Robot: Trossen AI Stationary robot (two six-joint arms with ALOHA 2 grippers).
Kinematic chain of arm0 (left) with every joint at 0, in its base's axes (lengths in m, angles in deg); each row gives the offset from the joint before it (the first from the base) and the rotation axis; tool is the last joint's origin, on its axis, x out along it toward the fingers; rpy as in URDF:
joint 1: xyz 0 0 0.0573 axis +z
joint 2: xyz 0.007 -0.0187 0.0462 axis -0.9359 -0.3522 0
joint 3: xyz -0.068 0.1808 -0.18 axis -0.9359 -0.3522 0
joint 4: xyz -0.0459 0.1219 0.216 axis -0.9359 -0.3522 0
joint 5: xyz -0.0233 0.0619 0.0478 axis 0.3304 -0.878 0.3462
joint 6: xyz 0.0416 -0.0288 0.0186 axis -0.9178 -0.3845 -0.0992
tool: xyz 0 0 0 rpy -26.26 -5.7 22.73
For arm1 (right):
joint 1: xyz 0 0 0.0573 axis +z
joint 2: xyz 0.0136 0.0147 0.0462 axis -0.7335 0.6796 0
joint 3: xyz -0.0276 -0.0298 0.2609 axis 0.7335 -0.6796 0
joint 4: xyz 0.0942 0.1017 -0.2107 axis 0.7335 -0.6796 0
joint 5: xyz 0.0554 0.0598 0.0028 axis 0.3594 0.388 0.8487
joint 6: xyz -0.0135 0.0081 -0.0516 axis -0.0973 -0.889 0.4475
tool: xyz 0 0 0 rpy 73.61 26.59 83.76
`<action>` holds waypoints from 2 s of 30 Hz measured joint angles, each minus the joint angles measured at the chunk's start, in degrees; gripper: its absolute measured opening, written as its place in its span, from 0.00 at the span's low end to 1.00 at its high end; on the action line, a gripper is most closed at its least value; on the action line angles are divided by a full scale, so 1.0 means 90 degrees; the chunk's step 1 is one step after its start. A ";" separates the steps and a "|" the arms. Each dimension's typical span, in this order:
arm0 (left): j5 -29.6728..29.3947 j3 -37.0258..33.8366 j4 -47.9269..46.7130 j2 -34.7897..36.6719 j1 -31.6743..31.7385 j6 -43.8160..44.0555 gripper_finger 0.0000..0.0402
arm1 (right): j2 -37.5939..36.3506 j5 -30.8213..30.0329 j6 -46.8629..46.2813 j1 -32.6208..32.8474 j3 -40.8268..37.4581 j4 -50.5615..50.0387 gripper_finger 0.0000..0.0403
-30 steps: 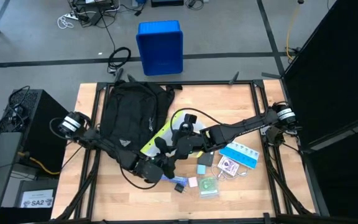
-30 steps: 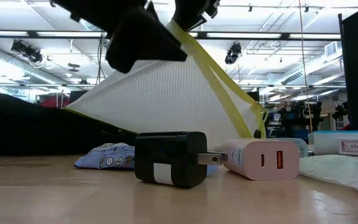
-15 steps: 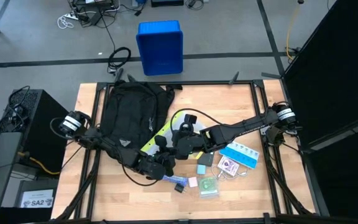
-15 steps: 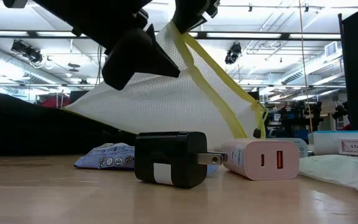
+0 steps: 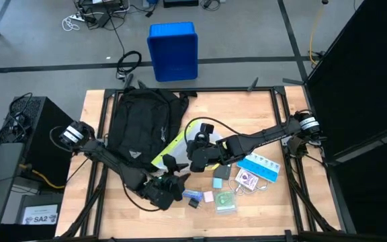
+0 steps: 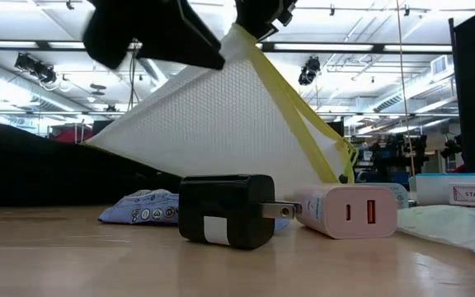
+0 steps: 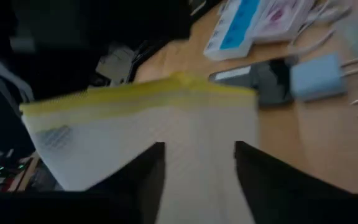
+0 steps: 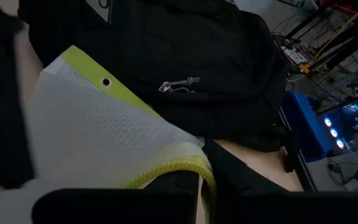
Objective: Unpack backpack
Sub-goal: Open the zip lock bag
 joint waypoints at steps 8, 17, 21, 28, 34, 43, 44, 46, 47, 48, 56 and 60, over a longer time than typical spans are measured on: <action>0.0272 0.0000 -0.0655 -0.0167 0.0173 0.1027 0.82 | 0.0000 0.0802 -0.0345 -0.0036 0.0000 -0.0021 0.00; 0.0260 0.0024 -0.0763 -0.0539 0.0435 0.1051 0.87 | 0.0000 0.0892 -0.0407 -0.0042 0.0000 -0.0095 0.00; -0.0077 0.0034 -0.0736 -0.0539 0.0438 0.1039 0.87 | 0.0029 0.0949 -0.0767 -0.0048 0.0000 -0.0684 0.00; -0.0074 0.0036 -0.0767 -0.0539 0.0498 0.1063 0.84 | 0.0032 0.1156 -0.1343 -0.0031 -0.0166 -0.1249 0.00; 0.0685 0.0039 -0.0801 -0.0631 0.0600 0.1207 0.77 | 0.0032 0.1728 -0.1530 -0.0031 -0.0372 -0.1214 0.00; 0.0819 0.0039 -0.0860 -0.0843 0.0786 0.1212 0.70 | 0.0032 0.2284 -0.1808 -0.0091 -0.0804 -0.1221 0.00; 0.0820 0.0039 -0.0864 -0.0845 0.0811 0.1212 0.67 | 0.0032 0.2306 -0.1823 -0.0091 -0.0843 -0.1193 0.00; 0.0882 0.0039 -0.0867 -0.0845 0.0846 0.1229 0.59 | 0.0032 0.2337 -0.1828 -0.0089 -0.0918 -0.1207 0.00; 0.0933 0.0039 -0.0881 -0.0845 0.0863 0.1248 0.54 | 0.0032 0.2339 -0.1829 -0.0089 -0.0946 -0.1225 0.00; 0.0966 0.0039 -0.0902 -0.0845 0.0879 0.1248 0.48 | 0.0032 0.2339 -0.1841 -0.0089 -0.0968 -0.1200 0.00; 0.1205 0.0047 -0.1007 -0.0845 0.0980 0.1234 0.02 | 0.0032 0.2334 -0.1848 -0.0089 -0.0979 -0.1210 0.00; 0.1213 0.0293 -0.1652 -0.0845 0.0930 0.1265 0.00 | 0.0032 0.2163 -0.1800 -0.0089 -0.0979 -0.1221 0.00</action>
